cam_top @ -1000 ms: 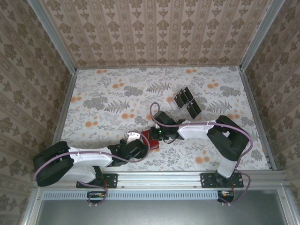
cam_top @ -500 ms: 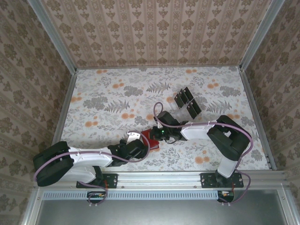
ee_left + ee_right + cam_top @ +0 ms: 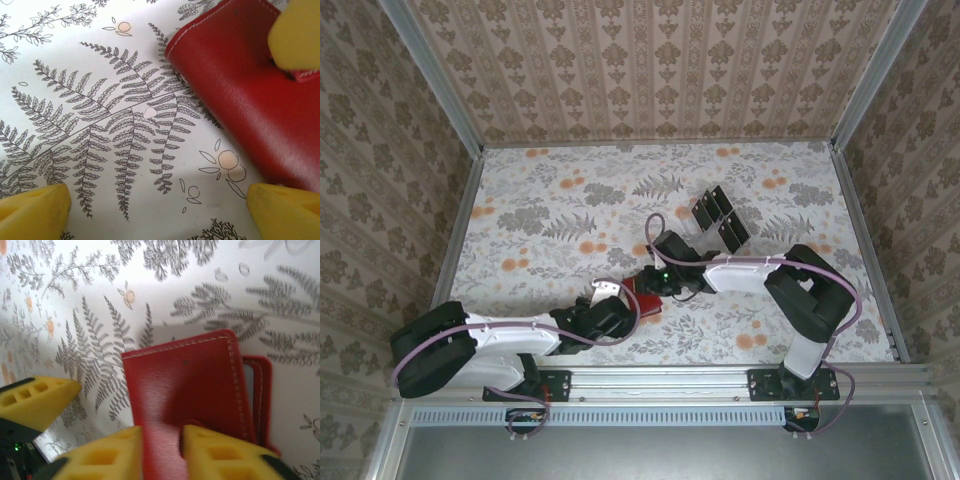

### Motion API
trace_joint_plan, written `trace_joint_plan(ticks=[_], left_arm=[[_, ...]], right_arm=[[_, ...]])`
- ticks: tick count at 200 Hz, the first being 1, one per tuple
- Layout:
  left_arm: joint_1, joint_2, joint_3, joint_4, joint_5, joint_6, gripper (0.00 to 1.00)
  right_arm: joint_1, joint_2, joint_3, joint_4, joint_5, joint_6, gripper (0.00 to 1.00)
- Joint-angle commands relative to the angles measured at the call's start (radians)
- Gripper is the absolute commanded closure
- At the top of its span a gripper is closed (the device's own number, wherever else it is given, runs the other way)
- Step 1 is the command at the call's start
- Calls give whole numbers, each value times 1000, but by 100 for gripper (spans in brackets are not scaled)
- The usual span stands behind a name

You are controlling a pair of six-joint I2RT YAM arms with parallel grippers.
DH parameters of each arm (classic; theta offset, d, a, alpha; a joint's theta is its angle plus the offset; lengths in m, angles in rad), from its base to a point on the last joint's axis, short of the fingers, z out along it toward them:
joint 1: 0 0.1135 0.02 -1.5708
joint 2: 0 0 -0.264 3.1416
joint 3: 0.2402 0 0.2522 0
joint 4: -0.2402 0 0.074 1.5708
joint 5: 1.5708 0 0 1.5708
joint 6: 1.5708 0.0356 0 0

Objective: Put the credit cards into the card holder
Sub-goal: Close the button on the card holder, then reset both arms

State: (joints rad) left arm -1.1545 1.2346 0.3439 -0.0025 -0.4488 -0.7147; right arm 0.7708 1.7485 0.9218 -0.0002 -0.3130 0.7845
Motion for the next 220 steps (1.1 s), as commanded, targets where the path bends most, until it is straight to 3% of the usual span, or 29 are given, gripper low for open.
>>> trace_joint_plan(ticks=[1, 34, 57, 67, 83, 122, 139, 154, 167, 179, 220], left_arm=[[25, -42, 30, -36, 5, 3, 0], [95, -139, 73, -88, -2, 52, 0], [203, -226, 102, -120, 33, 87, 0], [277, -266, 119, -143, 50, 105, 0], [401, -311, 169, -197, 63, 175, 0], [767, -290, 311, -262, 112, 376, 0], [910, -289, 267, -146, 142, 363, 0], [956, -294, 167, 68, 71, 437, 0], [960, -279, 84, 274, -2, 570, 0], [976, -256, 66, 334, -18, 652, 0], [1022, -118, -1, 559, 21, 740, 0]], right_arm=[[-15, -19, 103, -131, 43, -54, 58], [-42, -63, 221, -163, 56, -70, 32], [-93, -137, 255, -215, 96, -94, 17], [-124, -181, 266, -257, 133, -114, 10], [-180, -254, 281, -353, 231, -159, 7], [-388, -435, 211, -436, 608, -265, 0], [-469, -502, 104, -337, 802, -320, 0], [-496, -567, -62, -102, 926, -454, 0], [-531, -583, -133, -29, 950, -511, 0], [-573, -570, -178, 7, 973, -510, 0], [-663, -452, -345, 335, 922, -562, 0]])
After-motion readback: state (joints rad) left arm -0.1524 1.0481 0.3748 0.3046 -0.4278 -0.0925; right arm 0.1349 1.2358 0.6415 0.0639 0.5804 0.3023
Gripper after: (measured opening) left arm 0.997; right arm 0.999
